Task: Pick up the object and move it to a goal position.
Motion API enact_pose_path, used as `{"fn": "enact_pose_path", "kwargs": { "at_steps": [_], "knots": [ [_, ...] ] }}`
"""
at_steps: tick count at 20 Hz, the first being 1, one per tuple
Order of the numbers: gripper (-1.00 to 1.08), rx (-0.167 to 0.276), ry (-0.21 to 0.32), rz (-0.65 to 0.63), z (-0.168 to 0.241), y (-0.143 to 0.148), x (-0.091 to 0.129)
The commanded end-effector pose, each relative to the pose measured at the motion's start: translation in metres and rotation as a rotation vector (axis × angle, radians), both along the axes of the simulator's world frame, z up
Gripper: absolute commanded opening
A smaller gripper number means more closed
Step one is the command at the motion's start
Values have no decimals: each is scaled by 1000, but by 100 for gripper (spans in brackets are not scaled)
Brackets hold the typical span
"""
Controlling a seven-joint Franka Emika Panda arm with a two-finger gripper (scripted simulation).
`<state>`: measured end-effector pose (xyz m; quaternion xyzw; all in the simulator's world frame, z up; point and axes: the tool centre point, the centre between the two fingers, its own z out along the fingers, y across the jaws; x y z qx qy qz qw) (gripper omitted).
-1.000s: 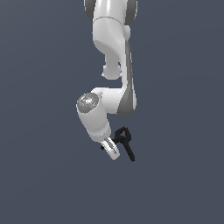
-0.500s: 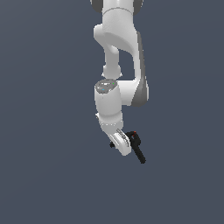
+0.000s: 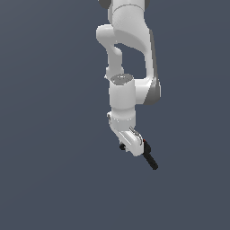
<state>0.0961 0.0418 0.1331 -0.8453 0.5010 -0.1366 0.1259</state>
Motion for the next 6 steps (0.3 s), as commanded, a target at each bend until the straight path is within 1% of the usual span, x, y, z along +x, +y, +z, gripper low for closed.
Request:
{"fn": "enact_pose_path", "kwargs": {
  "at_steps": [1,6],
  "knots": [
    [-100,-3,-21,-9,5,4,2],
    [-100,-6,-30,-14,7,6,2]
  ]
}}
